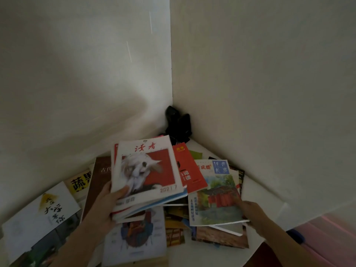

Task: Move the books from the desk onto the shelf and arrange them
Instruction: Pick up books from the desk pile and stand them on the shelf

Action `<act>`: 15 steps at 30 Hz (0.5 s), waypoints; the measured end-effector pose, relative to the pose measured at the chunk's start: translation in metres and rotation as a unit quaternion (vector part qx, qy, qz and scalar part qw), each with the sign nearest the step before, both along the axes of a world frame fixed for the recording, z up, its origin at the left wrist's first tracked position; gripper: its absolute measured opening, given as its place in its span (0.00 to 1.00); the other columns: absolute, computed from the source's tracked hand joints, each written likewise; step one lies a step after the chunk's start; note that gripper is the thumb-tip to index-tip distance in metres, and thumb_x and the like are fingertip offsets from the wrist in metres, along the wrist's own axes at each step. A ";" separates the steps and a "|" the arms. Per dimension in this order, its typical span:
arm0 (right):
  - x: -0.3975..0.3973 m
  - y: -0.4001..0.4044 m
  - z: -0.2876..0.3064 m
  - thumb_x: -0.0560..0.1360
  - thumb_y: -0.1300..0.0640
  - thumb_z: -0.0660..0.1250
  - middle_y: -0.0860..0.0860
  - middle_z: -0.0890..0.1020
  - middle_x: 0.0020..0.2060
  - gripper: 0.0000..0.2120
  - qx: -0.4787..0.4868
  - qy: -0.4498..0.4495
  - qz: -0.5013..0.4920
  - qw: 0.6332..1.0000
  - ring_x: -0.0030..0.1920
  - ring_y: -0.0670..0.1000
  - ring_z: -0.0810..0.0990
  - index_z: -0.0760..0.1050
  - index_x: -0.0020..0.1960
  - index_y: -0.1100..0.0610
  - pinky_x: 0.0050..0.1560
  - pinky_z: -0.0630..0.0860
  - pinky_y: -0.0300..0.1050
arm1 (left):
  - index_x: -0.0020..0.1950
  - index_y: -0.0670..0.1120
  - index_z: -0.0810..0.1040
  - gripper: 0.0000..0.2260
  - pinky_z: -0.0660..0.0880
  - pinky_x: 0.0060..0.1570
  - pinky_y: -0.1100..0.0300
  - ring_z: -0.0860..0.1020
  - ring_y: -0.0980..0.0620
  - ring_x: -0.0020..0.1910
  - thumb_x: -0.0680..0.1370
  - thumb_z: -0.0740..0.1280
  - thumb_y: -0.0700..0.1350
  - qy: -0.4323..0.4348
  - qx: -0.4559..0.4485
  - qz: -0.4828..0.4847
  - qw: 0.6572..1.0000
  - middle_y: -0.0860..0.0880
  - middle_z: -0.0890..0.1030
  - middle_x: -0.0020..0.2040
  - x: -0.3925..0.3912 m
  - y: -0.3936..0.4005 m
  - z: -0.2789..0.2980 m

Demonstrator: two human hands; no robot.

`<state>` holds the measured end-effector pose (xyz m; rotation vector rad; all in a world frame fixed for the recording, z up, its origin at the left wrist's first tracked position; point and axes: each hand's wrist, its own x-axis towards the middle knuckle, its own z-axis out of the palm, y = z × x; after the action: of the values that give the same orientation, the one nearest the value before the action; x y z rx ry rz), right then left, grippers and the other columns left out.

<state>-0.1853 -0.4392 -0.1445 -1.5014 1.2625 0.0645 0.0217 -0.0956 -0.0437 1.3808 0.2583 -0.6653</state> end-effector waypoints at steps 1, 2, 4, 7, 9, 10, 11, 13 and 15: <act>-0.001 0.001 0.000 0.78 0.48 0.66 0.59 0.83 0.45 0.17 0.012 -0.016 -0.012 1.000 0.42 0.57 0.82 0.80 0.49 0.63 0.39 0.76 0.46 | 0.65 0.49 0.74 0.18 0.81 0.41 0.46 0.82 0.38 0.50 0.76 0.69 0.38 0.005 -0.009 -0.005 1.000 0.41 0.83 0.55 0.003 -0.017 -0.003; -0.002 0.003 -0.001 0.79 0.49 0.65 0.60 0.83 0.47 0.16 0.021 -0.026 -0.017 0.999 0.45 0.58 0.82 0.79 0.50 0.63 0.42 0.77 0.48 | 0.64 0.49 0.74 0.18 0.81 0.38 0.48 0.82 0.39 0.49 0.76 0.70 0.38 0.008 -0.012 -0.014 1.000 0.41 0.83 0.55 0.005 -0.034 -0.008; -0.002 0.009 -0.002 0.81 0.48 0.63 0.59 0.82 0.49 0.14 0.022 -0.035 -0.027 0.999 0.47 0.59 0.82 0.77 0.53 0.59 0.44 0.78 0.50 | 0.63 0.48 0.73 0.17 0.81 0.36 0.49 0.82 0.40 0.48 0.76 0.70 0.37 0.018 -0.015 -0.036 0.999 0.41 0.82 0.55 0.008 -0.067 -0.021; -0.002 0.014 -0.004 0.82 0.53 0.61 0.58 0.81 0.45 0.11 -0.015 -0.060 -0.034 0.997 0.44 0.58 0.81 0.77 0.52 0.59 0.42 0.76 0.48 | 0.60 0.44 0.76 0.14 0.82 0.39 0.49 0.82 0.40 0.48 0.75 0.71 0.35 0.033 0.015 -0.067 0.997 0.41 0.83 0.53 0.009 -0.104 -0.052; -0.002 0.013 -0.006 0.82 0.54 0.60 0.57 0.82 0.43 0.09 -0.041 -0.069 -0.021 0.997 0.43 0.56 0.81 0.77 0.52 0.59 0.43 0.76 0.49 | 0.60 0.45 0.77 0.16 0.81 0.48 0.45 0.82 0.41 0.51 0.74 0.72 0.36 -0.016 0.087 -0.080 0.993 0.41 0.83 0.54 0.012 -0.119 -0.074; -0.003 0.012 -0.007 0.82 0.54 0.60 0.55 0.82 0.43 0.09 -0.047 -0.071 -0.015 0.996 0.43 0.55 0.81 0.77 0.51 0.57 0.43 0.77 0.48 | 0.60 0.47 0.77 0.16 0.80 0.52 0.43 0.81 0.42 0.54 0.73 0.73 0.40 -0.065 0.142 -0.089 0.984 0.42 0.82 0.56 0.012 -0.124 -0.081; -0.004 0.011 -0.007 0.82 0.54 0.60 0.53 0.82 0.43 0.08 -0.050 -0.074 -0.011 0.996 0.43 0.54 0.81 0.76 0.51 0.55 0.41 0.77 0.46 | 0.61 0.47 0.75 0.19 0.78 0.56 0.43 0.79 0.42 0.58 0.71 0.74 0.45 -0.120 0.207 -0.102 0.966 0.43 0.79 0.59 0.013 -0.129 -0.088; -0.006 0.012 -0.012 0.82 0.53 0.59 0.51 0.81 0.43 0.07 -0.063 -0.078 -0.007 0.995 0.43 0.52 0.80 0.75 0.52 0.53 0.39 0.75 0.44 | 0.67 0.45 0.66 0.29 0.70 0.65 0.46 0.67 0.38 0.67 0.71 0.72 0.55 -0.174 0.399 -0.158 0.886 0.41 0.66 0.68 0.012 -0.134 -0.090; -0.007 0.015 -0.016 0.82 0.53 0.59 0.51 0.80 0.43 0.08 -0.082 -0.071 -0.002 0.994 0.43 0.52 0.79 0.75 0.54 0.54 0.38 0.73 0.43 | 0.71 0.45 0.61 0.33 0.62 0.68 0.47 0.61 0.38 0.70 0.73 0.68 0.60 -0.174 0.493 -0.193 0.831 0.40 0.61 0.71 0.014 -0.133 -0.090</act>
<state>-0.1919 -0.4243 -0.1606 -1.6142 1.1785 -0.1492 0.0362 -0.2288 -0.1337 2.5711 0.0022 -0.6032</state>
